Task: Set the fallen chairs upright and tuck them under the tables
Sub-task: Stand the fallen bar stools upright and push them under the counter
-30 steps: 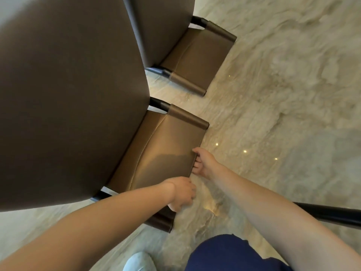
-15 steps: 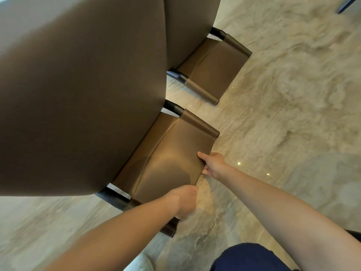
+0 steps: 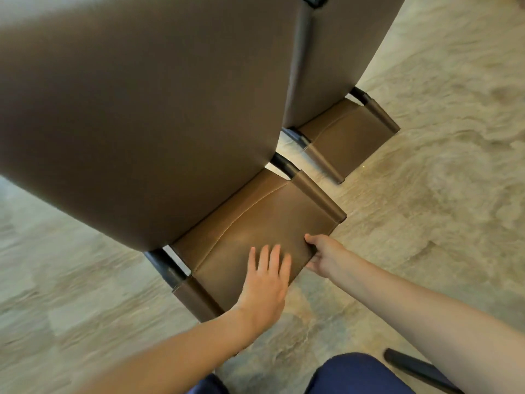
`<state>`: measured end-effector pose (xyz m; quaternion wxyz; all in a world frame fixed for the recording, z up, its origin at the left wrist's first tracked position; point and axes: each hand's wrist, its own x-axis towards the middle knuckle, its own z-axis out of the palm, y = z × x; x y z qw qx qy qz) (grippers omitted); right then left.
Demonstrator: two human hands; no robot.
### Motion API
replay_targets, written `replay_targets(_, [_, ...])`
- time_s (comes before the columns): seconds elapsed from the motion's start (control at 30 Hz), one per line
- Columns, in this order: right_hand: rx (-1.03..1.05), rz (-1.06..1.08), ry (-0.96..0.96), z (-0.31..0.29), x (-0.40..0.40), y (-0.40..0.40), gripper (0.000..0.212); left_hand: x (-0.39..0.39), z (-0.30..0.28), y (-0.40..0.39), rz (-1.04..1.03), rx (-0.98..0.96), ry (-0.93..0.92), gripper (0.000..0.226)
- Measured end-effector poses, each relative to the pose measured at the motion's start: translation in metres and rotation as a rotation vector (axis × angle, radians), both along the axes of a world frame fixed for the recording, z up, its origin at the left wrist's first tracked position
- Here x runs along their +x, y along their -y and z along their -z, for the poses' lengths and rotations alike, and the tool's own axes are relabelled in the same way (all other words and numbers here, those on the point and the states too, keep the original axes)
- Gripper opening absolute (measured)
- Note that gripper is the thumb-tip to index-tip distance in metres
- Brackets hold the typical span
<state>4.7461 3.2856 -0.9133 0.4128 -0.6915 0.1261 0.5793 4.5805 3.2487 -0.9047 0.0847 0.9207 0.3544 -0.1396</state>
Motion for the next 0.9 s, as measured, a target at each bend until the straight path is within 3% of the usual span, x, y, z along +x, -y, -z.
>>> replay_targets(0.1, [0.016, 0.017, -0.031, -0.024, -0.011, 0.002, 0.027, 0.001, -0.01, 0.011, -0.253, -0.046, -0.03, 0.077])
replay_targets(0.27, [0.081, -0.002, -0.062, -0.055, -0.027, 0.012, 0.019, -0.01, -0.035, 0.014, -0.24, -0.033, -0.061, 0.078])
replay_targets(0.33, [0.142, -0.014, 0.033, -0.065, -0.032, 0.019, 0.007, -0.017, -0.045, 0.011, -0.23, -0.02, -0.046, 0.081])
replay_targets(0.43, [0.366, -0.124, 0.282, -0.068, -0.038, 0.042, 0.011, -0.022, -0.059, 0.008, -0.226, -0.025, -0.023, 0.079])
replay_targets(0.5, [0.512, -0.377, 0.563, -0.059, -0.038, 0.066, 0.011, -0.022, -0.067, 0.006, -0.226, -0.025, -0.032, 0.078])
replay_targets(0.6, [0.558, -0.806, 1.331, -0.04, -0.023, 0.08, 0.053, -0.023, -0.076, 0.002, -0.232, -0.029, -0.06, 0.078])
replay_targets(0.67, [0.603, -1.066, 1.674, -0.043, -0.014, 0.064, 0.075, -0.024, -0.076, 0.004, -0.234, -0.039, -0.077, 0.079])
replay_targets(0.73, [0.668, -1.356, 1.808, -0.043, -0.007, 0.038, 0.088, -0.027, -0.073, 0.006, -0.244, -0.051, -0.09, 0.079])
replay_targets(0.8, [0.671, -1.668, 1.808, -0.047, -0.008, 0.021, 0.096, -0.031, -0.067, 0.008, -0.256, -0.069, -0.097, 0.079])
replay_targets(0.9, [0.588, -1.987, 1.631, -0.051, -0.009, 0.014, 0.09, -0.037, -0.064, 0.007, -0.254, -0.105, -0.102, 0.08])
